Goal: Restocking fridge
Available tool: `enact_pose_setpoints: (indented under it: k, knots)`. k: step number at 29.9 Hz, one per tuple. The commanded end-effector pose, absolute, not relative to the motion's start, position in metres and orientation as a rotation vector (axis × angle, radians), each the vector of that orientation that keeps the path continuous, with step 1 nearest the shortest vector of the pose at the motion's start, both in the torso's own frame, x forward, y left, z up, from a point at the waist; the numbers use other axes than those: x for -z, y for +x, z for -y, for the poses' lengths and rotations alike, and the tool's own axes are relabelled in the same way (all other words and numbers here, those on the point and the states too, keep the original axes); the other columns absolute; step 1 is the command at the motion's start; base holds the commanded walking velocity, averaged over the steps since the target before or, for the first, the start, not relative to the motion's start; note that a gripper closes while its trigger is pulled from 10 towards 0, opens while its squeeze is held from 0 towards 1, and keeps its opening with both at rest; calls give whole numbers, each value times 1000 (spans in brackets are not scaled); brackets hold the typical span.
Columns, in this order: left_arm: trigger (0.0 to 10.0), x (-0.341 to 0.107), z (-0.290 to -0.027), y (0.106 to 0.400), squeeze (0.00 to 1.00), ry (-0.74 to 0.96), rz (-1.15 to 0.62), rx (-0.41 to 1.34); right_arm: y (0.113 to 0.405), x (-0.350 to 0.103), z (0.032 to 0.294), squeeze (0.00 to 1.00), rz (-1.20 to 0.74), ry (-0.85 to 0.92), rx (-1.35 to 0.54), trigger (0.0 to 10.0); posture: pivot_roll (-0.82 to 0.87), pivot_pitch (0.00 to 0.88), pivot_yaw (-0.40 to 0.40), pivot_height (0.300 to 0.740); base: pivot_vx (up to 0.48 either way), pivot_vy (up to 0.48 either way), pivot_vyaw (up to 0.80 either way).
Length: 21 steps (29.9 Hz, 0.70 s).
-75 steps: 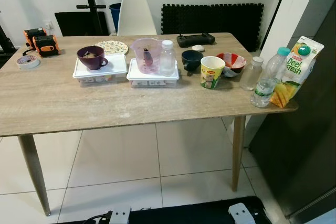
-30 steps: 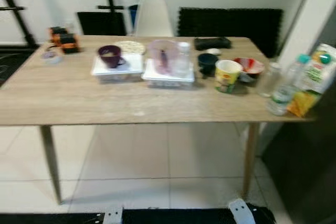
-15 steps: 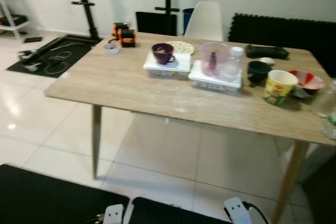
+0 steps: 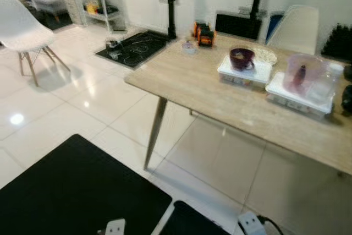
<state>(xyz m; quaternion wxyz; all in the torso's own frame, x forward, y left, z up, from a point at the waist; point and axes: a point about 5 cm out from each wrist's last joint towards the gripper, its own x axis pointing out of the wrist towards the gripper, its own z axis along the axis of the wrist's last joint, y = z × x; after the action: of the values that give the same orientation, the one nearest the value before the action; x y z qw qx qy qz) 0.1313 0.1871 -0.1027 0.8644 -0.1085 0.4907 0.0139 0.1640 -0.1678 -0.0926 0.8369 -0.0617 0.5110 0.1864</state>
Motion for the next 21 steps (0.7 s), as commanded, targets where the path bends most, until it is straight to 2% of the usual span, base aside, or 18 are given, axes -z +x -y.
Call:
enact_pose_setpoints:
  k: [1,6,10,21]
  knots:
    - [10000,105,-181,126,0,-228,-1055,-10,158,94,175,0,-1102,-132,-377,10000,-33,0,-44,740,0,0,788]
    - [10000,105,-181,127,0,-224,-1056,-8,158,95,176,0,-1108,-139,-364,10000,-33,0,-46,740,0,0,793]
    - [10000,105,-181,128,0,-216,-1053,12,158,95,177,0,-1111,-116,-340,10000,-34,0,-46,740,0,0,0]
    - [10000,105,-183,126,0,-190,-1062,18,158,95,177,0,-1113,-105,-335,10000,-38,0,-45,740,375,0,0]
